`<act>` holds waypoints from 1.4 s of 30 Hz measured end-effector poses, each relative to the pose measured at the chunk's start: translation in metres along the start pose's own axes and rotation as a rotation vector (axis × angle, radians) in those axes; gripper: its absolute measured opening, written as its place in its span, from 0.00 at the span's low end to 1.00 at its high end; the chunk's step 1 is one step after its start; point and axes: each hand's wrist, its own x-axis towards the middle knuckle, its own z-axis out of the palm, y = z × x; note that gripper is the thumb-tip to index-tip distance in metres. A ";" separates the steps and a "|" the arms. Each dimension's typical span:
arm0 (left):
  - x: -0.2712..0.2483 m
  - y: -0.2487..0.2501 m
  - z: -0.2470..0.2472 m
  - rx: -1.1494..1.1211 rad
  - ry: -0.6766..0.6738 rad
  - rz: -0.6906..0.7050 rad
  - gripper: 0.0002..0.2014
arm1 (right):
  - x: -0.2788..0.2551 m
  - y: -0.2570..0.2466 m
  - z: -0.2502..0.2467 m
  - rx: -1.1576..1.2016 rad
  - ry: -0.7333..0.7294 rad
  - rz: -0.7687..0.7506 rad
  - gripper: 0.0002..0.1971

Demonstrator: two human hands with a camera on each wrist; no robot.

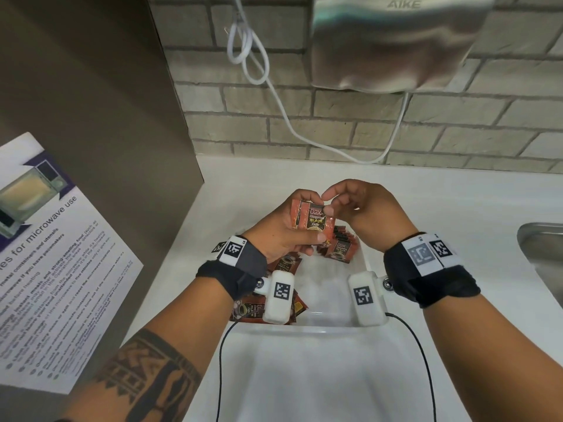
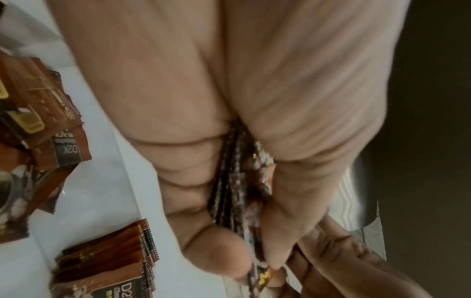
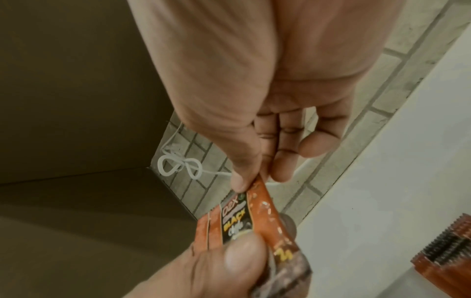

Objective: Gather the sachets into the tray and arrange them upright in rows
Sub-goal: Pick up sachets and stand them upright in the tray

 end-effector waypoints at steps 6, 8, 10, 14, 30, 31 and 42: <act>0.005 -0.001 0.001 0.138 0.101 0.064 0.26 | 0.002 0.001 -0.005 -0.062 0.049 -0.024 0.05; 0.006 -0.002 0.002 0.145 0.123 0.082 0.25 | 0.002 -0.001 -0.006 -0.088 0.070 -0.037 0.05; 0.008 -0.003 0.002 0.157 0.151 0.097 0.25 | 0.002 -0.003 -0.009 -0.133 0.062 -0.032 0.03; 0.011 -0.009 0.001 0.229 0.187 0.066 0.25 | 0.003 -0.002 -0.018 -0.226 0.040 -0.017 0.03; 0.028 -0.046 0.040 0.791 -0.136 -0.622 0.15 | -0.002 0.080 -0.013 -0.373 -0.105 0.259 0.02; 0.032 -0.051 0.043 0.812 -0.140 -0.638 0.15 | -0.002 0.083 -0.011 -0.379 -0.106 0.267 0.03; 0.059 -0.063 0.054 0.962 -0.179 -0.668 0.16 | 0.011 0.101 -0.004 -0.347 -0.129 0.306 0.04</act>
